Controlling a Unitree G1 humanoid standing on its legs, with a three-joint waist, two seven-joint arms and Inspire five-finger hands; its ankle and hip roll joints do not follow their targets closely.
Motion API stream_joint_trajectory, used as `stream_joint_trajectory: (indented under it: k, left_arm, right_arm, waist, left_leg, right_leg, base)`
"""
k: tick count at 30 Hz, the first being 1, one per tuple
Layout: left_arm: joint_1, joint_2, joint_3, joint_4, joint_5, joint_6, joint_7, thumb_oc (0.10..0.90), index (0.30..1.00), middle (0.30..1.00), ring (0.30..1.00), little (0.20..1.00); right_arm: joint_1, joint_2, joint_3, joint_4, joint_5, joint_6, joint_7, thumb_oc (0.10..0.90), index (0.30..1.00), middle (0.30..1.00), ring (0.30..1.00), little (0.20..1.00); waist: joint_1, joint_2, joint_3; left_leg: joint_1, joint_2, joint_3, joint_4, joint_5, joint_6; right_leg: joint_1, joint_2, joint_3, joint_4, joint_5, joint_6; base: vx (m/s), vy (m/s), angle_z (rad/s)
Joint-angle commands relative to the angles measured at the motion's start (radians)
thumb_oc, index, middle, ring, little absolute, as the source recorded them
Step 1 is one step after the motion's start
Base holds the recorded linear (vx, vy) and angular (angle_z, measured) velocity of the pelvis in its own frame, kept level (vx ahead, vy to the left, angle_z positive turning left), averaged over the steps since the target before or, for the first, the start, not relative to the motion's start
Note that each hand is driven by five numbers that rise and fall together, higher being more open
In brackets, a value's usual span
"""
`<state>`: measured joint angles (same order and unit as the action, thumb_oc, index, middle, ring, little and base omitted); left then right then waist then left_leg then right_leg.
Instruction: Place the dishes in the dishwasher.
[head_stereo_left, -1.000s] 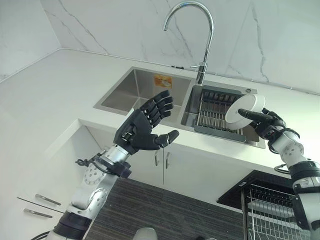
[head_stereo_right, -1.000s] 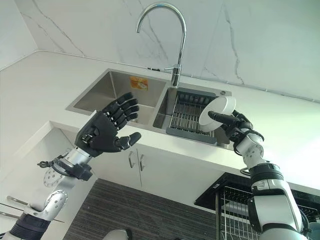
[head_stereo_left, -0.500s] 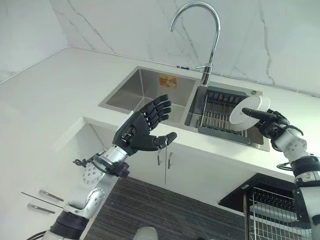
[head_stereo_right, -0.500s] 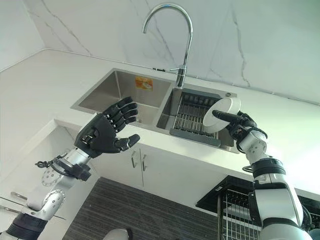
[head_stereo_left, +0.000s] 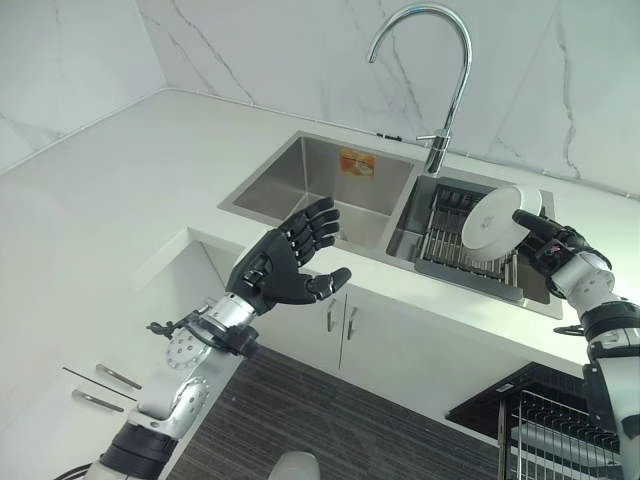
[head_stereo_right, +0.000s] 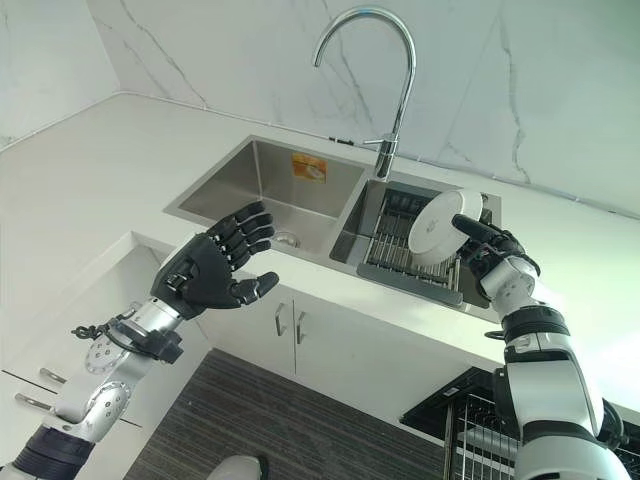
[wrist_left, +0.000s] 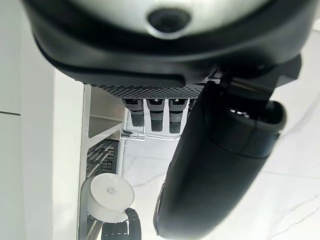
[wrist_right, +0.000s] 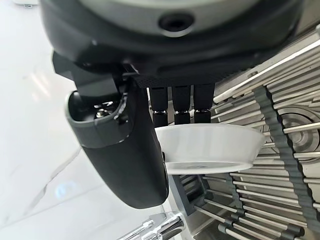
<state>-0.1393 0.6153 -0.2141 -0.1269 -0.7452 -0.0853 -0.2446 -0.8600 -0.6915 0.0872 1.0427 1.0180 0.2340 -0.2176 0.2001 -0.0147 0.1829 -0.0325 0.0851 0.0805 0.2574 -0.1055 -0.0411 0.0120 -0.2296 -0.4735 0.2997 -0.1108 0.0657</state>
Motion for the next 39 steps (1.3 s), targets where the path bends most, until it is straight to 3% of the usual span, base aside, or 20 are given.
stream_joint_trajectory:
  k: [1,12,17,19,21,26,29,33,36,37,39]
  left_arm:
    - [-0.07,0.029,0.009,-0.104,-0.054,-0.093,-0.009,0.8,0.9,0.9,0.9,0.9]
    - [-0.018,0.013,0.035,-0.12,-0.033,-0.104,-0.035,0.8,0.9,0.9,0.9,0.9]
    - [0.048,-0.012,0.062,-0.129,-0.016,-0.149,-0.059,0.8,0.9,0.9,0.9,0.9]
    - [0.06,-0.024,0.069,-0.134,-0.013,-0.165,-0.062,0.8,0.9,0.9,0.9,0.9]
    - [0.085,-0.053,0.121,-0.159,-0.01,-0.181,-0.078,0.8,0.9,0.9,0.9,0.9]
    - [0.068,-0.05,0.138,-0.175,-0.013,-0.185,-0.124,0.8,0.9,0.9,0.9,0.9]
    - [0.057,-0.032,0.145,-0.203,-0.022,-0.172,-0.182,0.8,0.9,0.9,0.9,0.9]
    - [0.053,-0.012,0.139,-0.239,0.005,-0.163,-0.209,0.8,0.9,0.9,0.9,0.9]
    - [0.037,0.004,0.121,-0.234,0.006,-0.17,-0.172,0.8,0.9,0.9,0.9,0.9]
    - [0.033,0.003,0.123,-0.233,0.005,-0.179,-0.176,0.8,0.9,0.9,0.9,0.9]
    - [0.029,0.0,0.118,-0.234,0.022,-0.189,-0.18,0.8,0.9,0.9,0.9,0.9]
  right_arm:
    - [-0.157,-0.057,0.05,-0.044,-0.034,-0.157,0.016,0.4,0.3,0.3,0.3,0.3]
    - [-0.123,-0.062,0.036,-0.309,0.01,-0.26,0.068,0.4,0.3,0.3,0.3,0.3]
    - [-0.052,-0.064,-0.015,-0.553,-0.004,-0.283,0.049,0.4,0.3,0.3,0.3,0.3]
    - [-0.035,-0.065,-0.036,-0.607,-0.003,-0.285,0.04,0.4,0.3,0.3,0.3,0.3]
    - [0.019,-0.043,-0.085,-0.736,0.01,-0.329,0.042,0.4,0.3,0.3,0.3,0.3]
    - [0.105,0.009,-0.138,-0.861,-0.03,-0.387,0.014,0.4,0.3,0.3,0.3,0.3]
    - [0.224,0.072,-0.171,-1.044,-0.074,-0.41,-0.047,0.4,0.3,0.3,0.3,0.3]
    - [0.294,0.134,-0.19,-1.127,-0.075,-0.429,-0.013,0.4,0.3,0.3,0.3,0.3]
    - [0.299,0.158,-0.159,-1.136,-0.094,-0.445,0.0,0.4,0.3,0.3,0.3,0.3]
    - [0.308,0.169,-0.142,-1.146,-0.081,-0.467,0.025,0.4,0.3,0.3,0.3,0.3]
    - [0.311,0.18,-0.137,-1.15,-0.076,-0.484,0.047,0.4,0.3,0.3,0.3,0.3]
  waist:
    - [0.012,-0.01,-0.082]
    - [-0.03,0.0,-0.098]
    - [-0.049,0.011,-0.109]
    - [-0.051,0.008,-0.112]
    - [-0.033,-0.012,-0.084]
    - [-0.039,-0.008,-0.045]
    - [-0.069,-0.014,-0.015]
    - [-0.077,-0.027,0.025]
    - [-0.086,-0.02,0.041]
    - [-0.086,0.003,0.046]
    - [-0.082,0.014,0.047]
  left_leg:
    - [0.013,0.029,0.013,0.043,-0.138,-0.032]
    - [0.016,0.06,0.035,0.043,-0.132,-0.051]
    - [0.011,0.075,0.03,0.043,-0.135,-0.06]
    - [0.015,0.055,0.015,0.043,-0.14,-0.049]
    - [0.048,-0.043,0.001,0.043,-0.127,-0.007]
    - [0.026,-0.062,-0.001,0.043,-0.146,0.019]
    - [0.027,-0.098,-0.021,0.043,-0.169,0.042]
    - [0.037,-0.156,-0.074,0.043,-0.193,0.055]
    - [0.048,-0.159,-0.057,0.043,-0.207,0.076]
    - [0.054,-0.126,-0.025,0.043,-0.207,0.092]
    - [0.055,-0.102,-0.001,0.043,-0.209,0.1]
  right_leg:
    - [0.041,0.02,0.06,0.0,-0.12,0.044]
    - [0.02,0.046,0.086,0.0,-0.131,0.025]
    - [0.01,0.069,0.115,0.0,-0.148,0.016]
    - [-0.005,0.073,0.132,0.0,-0.14,0.017]
    - [-0.023,0.057,0.187,0.0,-0.117,0.028]
    - [-0.045,0.048,0.204,0.0,-0.083,0.049]
    - [-0.116,0.012,0.23,0.0,0.008,0.11]
    - [-0.186,-0.026,0.226,0.0,0.104,0.137]
    - [-0.159,-0.017,0.175,0.0,0.11,0.12]
    - [-0.089,0.015,0.116,0.0,0.067,0.086]
    - [-0.042,0.023,0.094,0.0,0.035,0.072]
  base:
    - [-0.03,-0.04,-0.02]
    - [-0.06,-0.085,-0.09]
    - [-0.06,-0.053,-0.13]
    - [-0.11,0.087,-0.07]
    - [-0.19,0.201,-0.18]
    - [-0.18,0.201,-0.45]
    - [-0.14,0.201,-0.04]
    - [-0.12,0.154,-0.26]
    - [-0.14,0.139,-0.56]
    - [-0.17,0.088,-0.88]
    - [-0.16,-0.003,-0.8]
